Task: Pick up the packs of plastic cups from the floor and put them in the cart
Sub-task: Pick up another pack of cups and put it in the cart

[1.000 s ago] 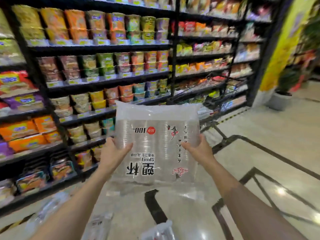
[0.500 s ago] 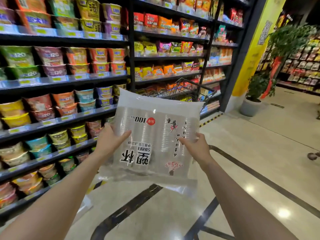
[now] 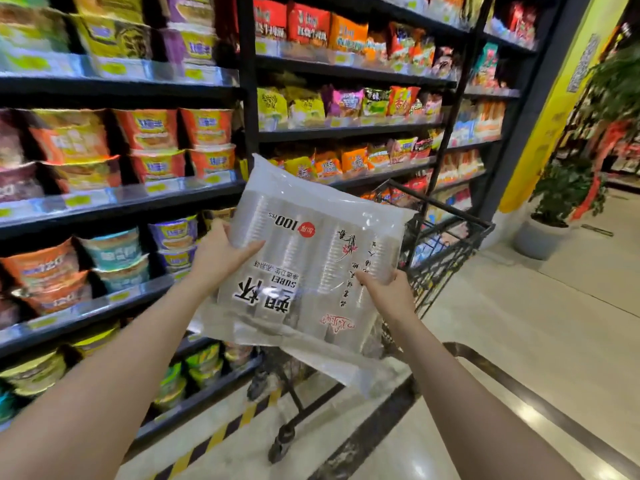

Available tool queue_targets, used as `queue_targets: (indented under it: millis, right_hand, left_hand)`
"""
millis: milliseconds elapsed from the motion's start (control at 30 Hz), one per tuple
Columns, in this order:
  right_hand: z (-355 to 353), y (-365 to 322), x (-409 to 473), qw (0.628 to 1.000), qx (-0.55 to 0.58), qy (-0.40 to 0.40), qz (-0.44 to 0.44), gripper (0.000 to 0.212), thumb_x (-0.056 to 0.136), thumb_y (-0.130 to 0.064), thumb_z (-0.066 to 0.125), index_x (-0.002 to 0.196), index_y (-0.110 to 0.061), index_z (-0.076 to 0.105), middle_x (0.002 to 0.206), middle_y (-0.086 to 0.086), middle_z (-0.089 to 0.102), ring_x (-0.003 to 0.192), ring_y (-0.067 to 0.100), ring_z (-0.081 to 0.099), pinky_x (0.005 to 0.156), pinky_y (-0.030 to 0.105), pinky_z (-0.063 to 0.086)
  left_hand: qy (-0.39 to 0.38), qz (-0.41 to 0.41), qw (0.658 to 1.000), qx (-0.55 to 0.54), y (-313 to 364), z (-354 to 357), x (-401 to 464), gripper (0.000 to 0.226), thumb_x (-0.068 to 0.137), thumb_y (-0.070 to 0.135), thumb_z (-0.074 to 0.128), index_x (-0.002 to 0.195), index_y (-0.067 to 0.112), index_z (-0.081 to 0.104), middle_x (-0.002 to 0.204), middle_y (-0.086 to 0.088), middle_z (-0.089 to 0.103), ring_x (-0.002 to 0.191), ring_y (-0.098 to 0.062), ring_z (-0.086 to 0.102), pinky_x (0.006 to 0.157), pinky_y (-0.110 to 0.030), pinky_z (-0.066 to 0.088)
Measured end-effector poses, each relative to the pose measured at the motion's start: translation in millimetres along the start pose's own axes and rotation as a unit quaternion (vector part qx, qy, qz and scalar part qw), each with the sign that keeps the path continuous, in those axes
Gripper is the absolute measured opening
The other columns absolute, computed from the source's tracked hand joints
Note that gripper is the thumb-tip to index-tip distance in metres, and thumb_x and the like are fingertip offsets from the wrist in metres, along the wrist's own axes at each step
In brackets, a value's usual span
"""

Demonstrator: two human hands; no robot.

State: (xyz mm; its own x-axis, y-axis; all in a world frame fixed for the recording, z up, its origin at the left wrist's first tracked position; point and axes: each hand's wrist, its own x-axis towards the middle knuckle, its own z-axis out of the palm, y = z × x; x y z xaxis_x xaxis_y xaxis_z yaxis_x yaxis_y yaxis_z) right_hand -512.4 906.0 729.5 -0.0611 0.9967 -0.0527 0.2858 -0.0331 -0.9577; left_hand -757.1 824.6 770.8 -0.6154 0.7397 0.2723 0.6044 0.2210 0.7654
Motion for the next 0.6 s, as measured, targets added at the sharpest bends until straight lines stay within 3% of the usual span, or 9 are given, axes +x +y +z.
queue_targets:
  millis: [67,200,300,467,600]
  right_hand:
    - [21,6,55,1.000,0.014,0.006,0.018,0.073,0.072,-0.039,0.077,0.129,-0.005,0.046,0.119,0.004,0.060,0.101,0.020,0.059,0.087,0.029,0.046]
    - [55,25,169,0.998,-0.005,0.013,0.069,0.076,0.079,-0.040,0.070,0.137,-0.004,0.037,0.137,0.013,0.048,0.125,0.030,0.048,0.101,0.036,0.039]
    - [74,46,250,0.994,-0.008,0.016,0.109,0.078,0.082,-0.040,0.067,0.141,-0.004,0.032,0.143,0.015,0.042,0.130,0.032,0.042,0.103,0.036,0.037]
    - [101,92,335,0.976,0.005,0.062,0.208,0.076,0.082,-0.038,0.067,0.139,0.000,0.034,0.141,0.015,0.044,0.128,0.031,0.043,0.099,0.033,0.037]
    - [123,134,373,0.953,-0.003,0.106,0.283,0.065,0.080,-0.037,0.069,0.127,0.003,0.049,0.129,0.020,0.056,0.113,0.033,0.054,0.100,0.040,0.044]
  left_hand:
    - [-0.003,0.011,1.000,0.007,-5,29,54,0.066,0.075,0.037,0.073,0.121,0.003,0.040,0.123,-0.018,0.057,0.115,-0.036,0.055,0.092,-0.042,0.042]
    - [-0.044,0.047,0.997,0.041,-23,106,157,0.062,0.078,0.037,0.070,0.120,0.002,0.040,0.110,-0.014,0.058,0.108,-0.035,0.057,0.077,-0.035,0.039]
    - [-0.095,0.050,0.992,0.060,-37,172,229,0.056,0.081,0.037,0.067,0.117,0.002,0.042,0.116,-0.018,0.060,0.109,-0.035,0.058,0.078,-0.036,0.040]
    - [-0.193,0.040,0.975,0.099,-61,275,324,0.057,0.084,0.037,0.064,0.123,0.002,0.042,0.119,-0.022,0.058,0.113,-0.037,0.055,0.089,-0.039,0.042]
    - [-0.278,0.065,0.949,0.131,-85,357,369,0.068,0.081,0.055,0.054,0.120,0.000,0.045,0.120,-0.022,0.057,0.115,-0.035,0.054,0.094,-0.040,0.040]
